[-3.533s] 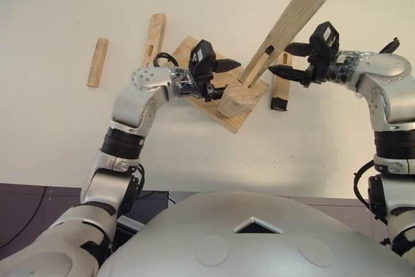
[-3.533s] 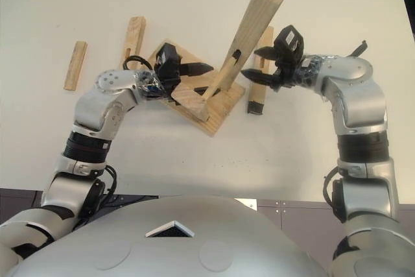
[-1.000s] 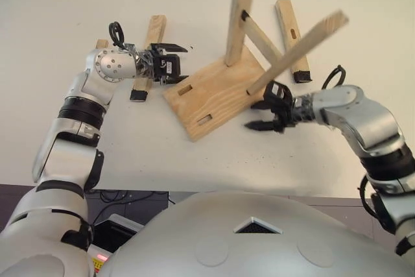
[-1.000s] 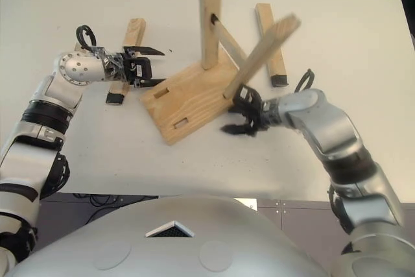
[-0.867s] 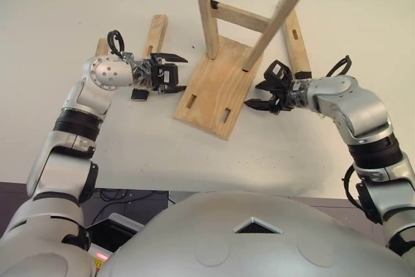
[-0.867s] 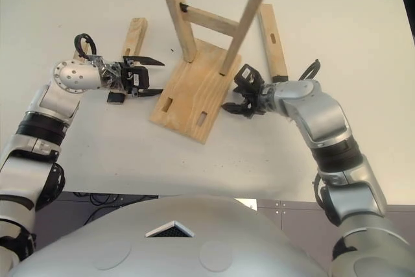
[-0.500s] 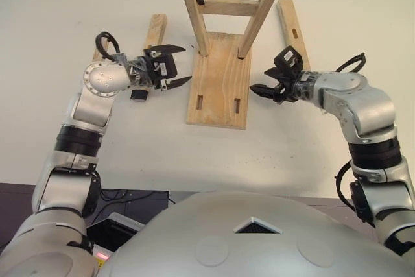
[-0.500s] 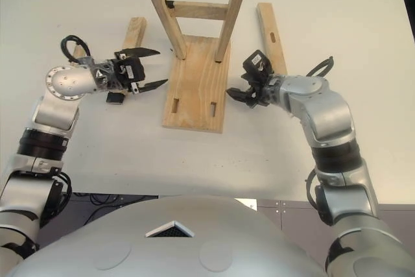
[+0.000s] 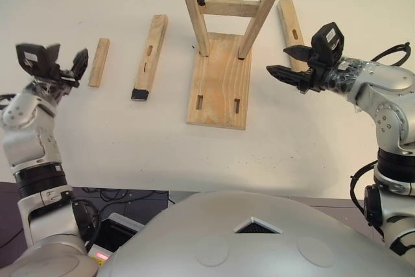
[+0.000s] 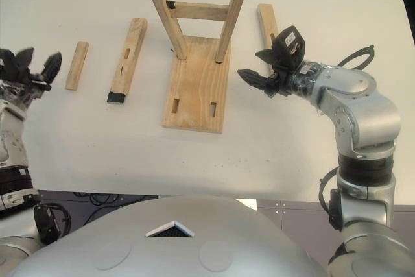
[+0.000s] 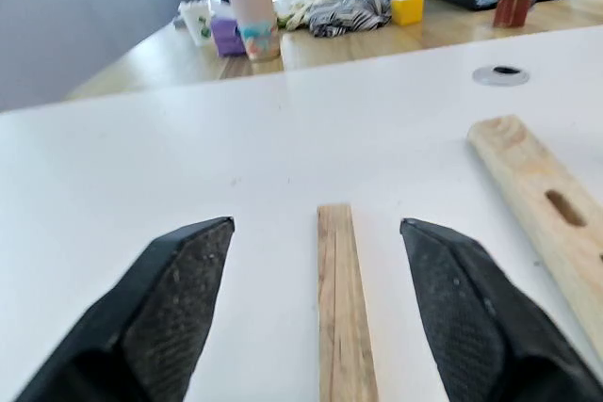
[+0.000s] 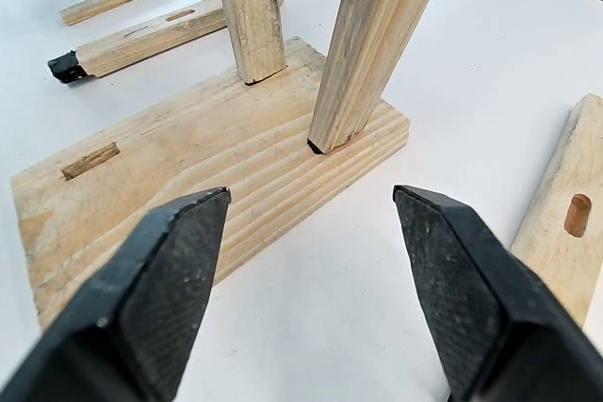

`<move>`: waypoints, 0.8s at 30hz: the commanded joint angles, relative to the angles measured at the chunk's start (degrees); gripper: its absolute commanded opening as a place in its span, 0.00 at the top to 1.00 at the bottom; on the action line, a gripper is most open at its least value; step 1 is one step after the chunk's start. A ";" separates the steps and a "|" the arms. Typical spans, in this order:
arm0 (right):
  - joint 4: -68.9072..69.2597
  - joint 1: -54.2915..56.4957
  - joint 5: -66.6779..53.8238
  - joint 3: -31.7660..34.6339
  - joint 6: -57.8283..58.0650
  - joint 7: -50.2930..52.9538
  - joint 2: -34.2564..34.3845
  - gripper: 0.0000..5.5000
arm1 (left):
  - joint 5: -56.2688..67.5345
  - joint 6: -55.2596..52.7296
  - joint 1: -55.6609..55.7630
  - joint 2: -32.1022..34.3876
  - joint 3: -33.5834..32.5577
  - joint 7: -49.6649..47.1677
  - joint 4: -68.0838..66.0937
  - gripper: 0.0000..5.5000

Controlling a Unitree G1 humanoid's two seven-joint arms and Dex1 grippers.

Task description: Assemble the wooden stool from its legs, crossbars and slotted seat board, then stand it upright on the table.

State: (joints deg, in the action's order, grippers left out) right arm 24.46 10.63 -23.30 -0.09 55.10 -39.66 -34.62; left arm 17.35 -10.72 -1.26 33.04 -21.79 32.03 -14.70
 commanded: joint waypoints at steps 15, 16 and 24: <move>-1.46 5.69 -5.33 2.00 2.34 3.87 4.93 0.42 | -3.41 4.35 4.77 -2.47 5.31 2.21 -25.15 0.71; -2.96 7.79 -6.79 3.43 2.50 4.47 6.29 0.42 | -3.55 4.83 5.65 -2.63 5.59 2.11 -26.53 0.73; -4.91 18.27 -25.93 16.75 3.07 9.99 18.30 0.42 | 4.77 20.06 14.34 -8.46 5.33 0.78 5.67 0.77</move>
State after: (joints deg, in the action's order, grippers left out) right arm 18.22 25.85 -42.45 12.88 56.79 -33.24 -21.10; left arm 18.30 6.64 7.16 26.53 -18.01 33.69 -27.81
